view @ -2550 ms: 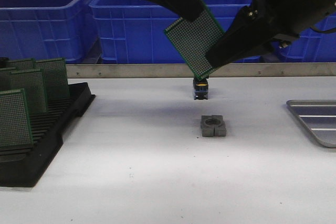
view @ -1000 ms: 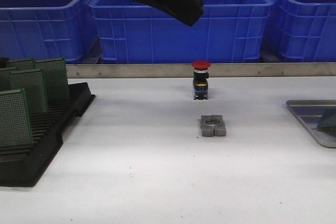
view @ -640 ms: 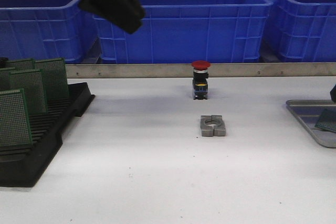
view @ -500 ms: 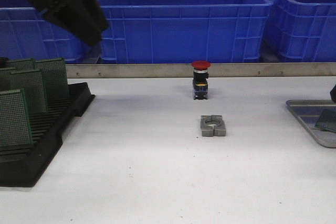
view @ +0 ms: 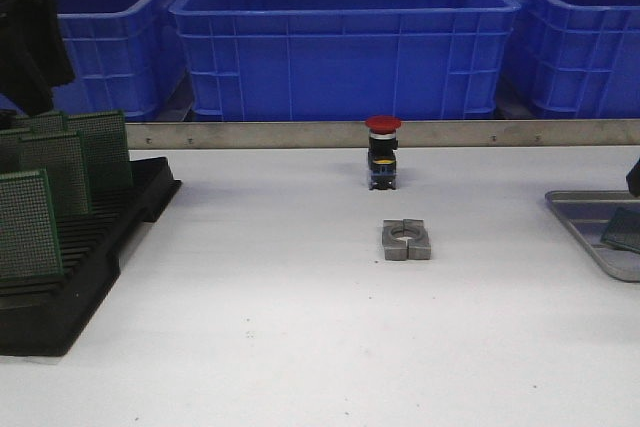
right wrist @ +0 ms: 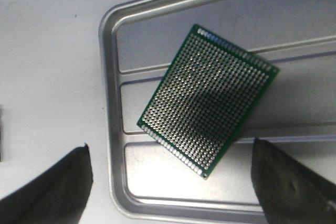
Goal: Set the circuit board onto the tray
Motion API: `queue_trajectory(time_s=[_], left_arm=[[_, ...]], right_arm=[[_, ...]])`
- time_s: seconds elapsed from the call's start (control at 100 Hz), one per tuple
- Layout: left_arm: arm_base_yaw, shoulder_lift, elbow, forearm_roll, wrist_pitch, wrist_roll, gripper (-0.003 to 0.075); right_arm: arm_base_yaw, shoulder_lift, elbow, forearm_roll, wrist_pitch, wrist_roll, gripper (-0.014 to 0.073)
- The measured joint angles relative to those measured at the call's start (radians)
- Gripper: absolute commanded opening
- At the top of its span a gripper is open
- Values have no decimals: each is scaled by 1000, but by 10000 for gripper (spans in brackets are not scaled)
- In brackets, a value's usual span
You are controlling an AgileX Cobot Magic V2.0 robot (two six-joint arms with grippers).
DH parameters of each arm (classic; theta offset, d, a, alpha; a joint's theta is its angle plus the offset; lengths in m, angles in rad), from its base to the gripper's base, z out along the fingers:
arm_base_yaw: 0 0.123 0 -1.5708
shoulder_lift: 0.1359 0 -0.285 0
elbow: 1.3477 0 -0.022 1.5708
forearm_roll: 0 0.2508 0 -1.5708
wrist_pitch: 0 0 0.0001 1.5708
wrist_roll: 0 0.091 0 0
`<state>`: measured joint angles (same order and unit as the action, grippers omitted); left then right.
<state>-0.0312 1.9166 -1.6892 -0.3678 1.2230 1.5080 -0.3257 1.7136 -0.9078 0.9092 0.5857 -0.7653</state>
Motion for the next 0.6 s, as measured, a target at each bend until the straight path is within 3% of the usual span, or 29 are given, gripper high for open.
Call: queue_trajectory(time_s=[0.48,0.53,0.6], left_arm=[[0,76,53,10,-41,0,435],[0,94,53,7,-45,0,413],[0,110,55,5,-49,0,325]], right_arm=[[0,0,0,0,2,3,630],[0,0,0,0,2,3,630],[0,0,0,0,2,3,630]])
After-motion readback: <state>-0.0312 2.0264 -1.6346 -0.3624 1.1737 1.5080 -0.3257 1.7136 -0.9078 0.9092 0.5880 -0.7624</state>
